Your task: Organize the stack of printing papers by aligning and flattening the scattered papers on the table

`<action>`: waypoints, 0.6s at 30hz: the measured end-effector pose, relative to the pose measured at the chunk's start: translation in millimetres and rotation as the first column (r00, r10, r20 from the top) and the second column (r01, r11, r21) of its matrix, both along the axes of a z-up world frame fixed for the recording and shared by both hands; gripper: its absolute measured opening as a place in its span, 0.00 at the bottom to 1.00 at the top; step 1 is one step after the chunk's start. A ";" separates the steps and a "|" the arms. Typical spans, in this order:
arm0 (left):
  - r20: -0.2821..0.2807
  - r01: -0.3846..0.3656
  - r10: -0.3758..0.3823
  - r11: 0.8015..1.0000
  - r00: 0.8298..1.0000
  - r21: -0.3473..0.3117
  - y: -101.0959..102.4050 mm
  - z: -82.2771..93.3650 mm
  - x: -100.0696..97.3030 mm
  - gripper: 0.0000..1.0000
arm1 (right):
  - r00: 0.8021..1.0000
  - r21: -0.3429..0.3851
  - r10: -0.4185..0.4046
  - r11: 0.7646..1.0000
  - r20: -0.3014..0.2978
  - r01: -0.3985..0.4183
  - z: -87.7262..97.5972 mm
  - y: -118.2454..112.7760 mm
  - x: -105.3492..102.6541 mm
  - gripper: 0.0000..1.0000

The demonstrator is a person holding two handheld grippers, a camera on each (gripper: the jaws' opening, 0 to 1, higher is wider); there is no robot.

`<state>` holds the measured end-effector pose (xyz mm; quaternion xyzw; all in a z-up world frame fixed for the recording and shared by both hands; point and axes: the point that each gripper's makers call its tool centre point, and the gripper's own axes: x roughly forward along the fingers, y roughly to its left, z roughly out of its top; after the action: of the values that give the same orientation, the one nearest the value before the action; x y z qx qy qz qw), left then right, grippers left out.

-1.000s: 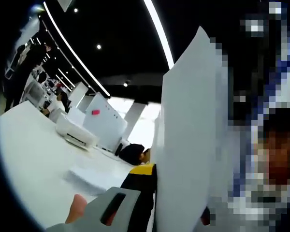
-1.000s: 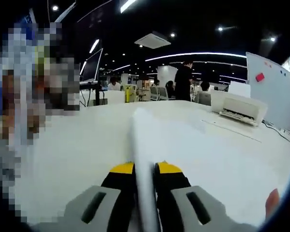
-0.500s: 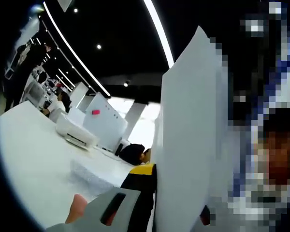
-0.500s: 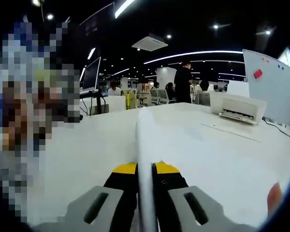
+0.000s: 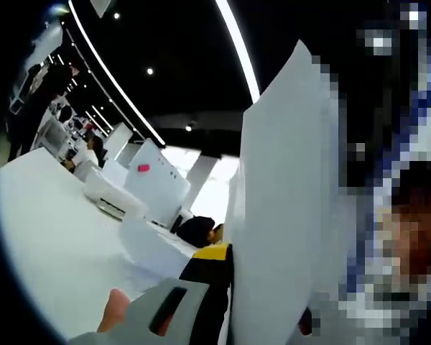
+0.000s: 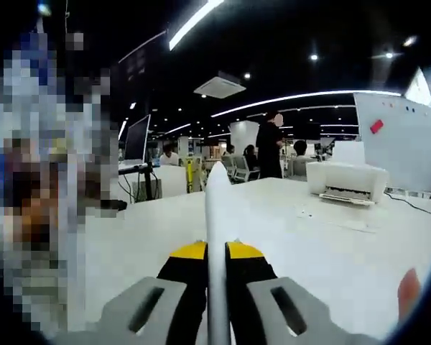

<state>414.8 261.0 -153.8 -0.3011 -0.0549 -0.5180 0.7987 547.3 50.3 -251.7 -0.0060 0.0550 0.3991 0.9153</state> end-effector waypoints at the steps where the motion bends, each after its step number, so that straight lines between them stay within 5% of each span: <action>1: -0.002 0.001 -0.001 1.000 1.000 0.001 -0.9 -1.0 -0.4 0.06 | 1.000 0.029 0.000 1.000 -0.002 0.000 7.3 -0.6 -0.4 0.04; 18: -0.027 -0.012 0.010 0.996 1.000 -0.088 -2.5 15.3 8.2 0.06 | 0.996 0.175 -0.004 0.984 0.093 -0.012 79.4 -19.3 -15.0 0.02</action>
<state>423.0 258.4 -138.5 -0.3426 -0.0691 -0.5067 0.7881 532.4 31.0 -172.4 0.0560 -0.0232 0.4036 0.9129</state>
